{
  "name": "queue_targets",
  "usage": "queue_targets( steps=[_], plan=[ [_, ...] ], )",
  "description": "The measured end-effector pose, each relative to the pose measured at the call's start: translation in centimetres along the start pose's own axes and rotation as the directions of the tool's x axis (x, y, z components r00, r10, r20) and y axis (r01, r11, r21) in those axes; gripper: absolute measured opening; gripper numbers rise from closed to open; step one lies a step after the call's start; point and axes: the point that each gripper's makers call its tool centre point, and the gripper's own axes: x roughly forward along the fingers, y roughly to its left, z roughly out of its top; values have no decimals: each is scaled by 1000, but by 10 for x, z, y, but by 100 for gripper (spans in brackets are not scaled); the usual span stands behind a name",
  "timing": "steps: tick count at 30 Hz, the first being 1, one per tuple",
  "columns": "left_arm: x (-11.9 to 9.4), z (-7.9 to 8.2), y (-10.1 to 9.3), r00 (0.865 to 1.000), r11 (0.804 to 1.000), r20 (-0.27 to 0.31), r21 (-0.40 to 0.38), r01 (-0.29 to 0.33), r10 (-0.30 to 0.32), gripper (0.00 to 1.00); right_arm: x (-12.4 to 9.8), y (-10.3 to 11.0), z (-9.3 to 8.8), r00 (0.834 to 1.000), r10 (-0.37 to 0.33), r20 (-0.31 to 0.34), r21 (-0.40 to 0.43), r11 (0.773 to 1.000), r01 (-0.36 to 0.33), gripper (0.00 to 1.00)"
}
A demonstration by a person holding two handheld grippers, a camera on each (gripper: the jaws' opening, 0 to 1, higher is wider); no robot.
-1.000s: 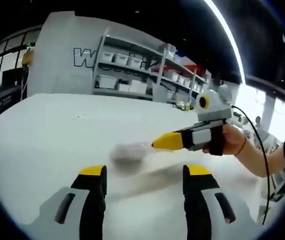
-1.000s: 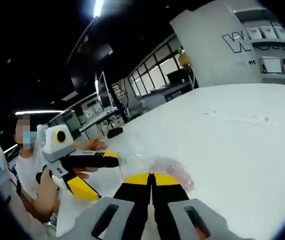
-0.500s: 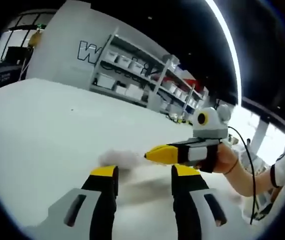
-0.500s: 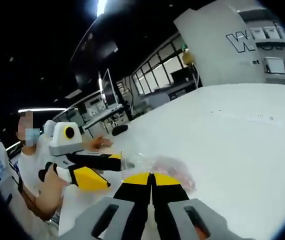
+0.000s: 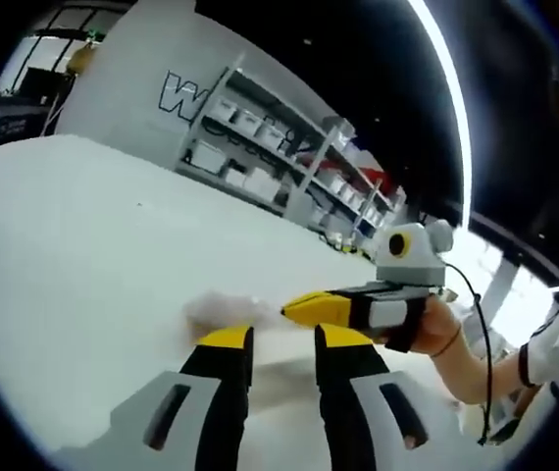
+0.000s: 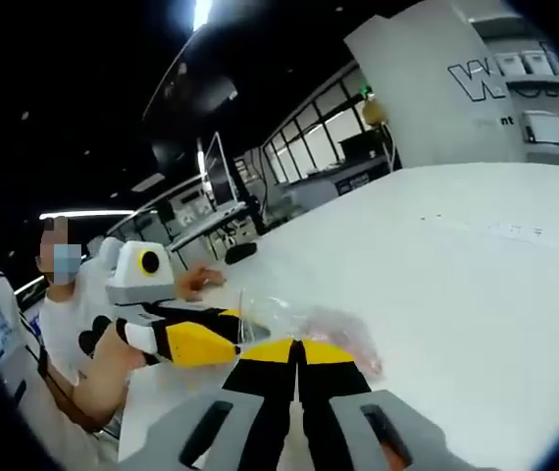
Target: Open the resealable bag by pulling the two sides of the seal apart until the entire bag opening is separated and visibly accessible.
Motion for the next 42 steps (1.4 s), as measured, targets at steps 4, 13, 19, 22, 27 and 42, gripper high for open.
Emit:
queue_targets(
  steps=[4,13,19,22,27,42],
  plan=[
    [-1,0,0,1000,1000,4,-2,1,-1,21,0,0,1,1000,0,2,-2,1000,0,0],
    [-4,3,1,1000,1000,27,-11,13,-13,15,0,3,2,1000,8,2,4,1000,-8,0],
    [-3,5,0,998,998,45,-50,36,-34,12,2,6,-1,1000,8,-8,-11,1000,-8,0],
    [-4,5,-3,997,997,53,-57,55,-52,4,2,7,-1,1000,9,-8,-11,1000,-10,0],
    [-4,7,-6,995,993,69,-90,77,-71,2,2,10,-2,1000,13,-11,-17,1000,-14,0],
    [-7,7,-11,994,993,68,-68,95,-90,1,-4,17,-6,1000,29,-4,-90,996,-29,0]
  ],
)
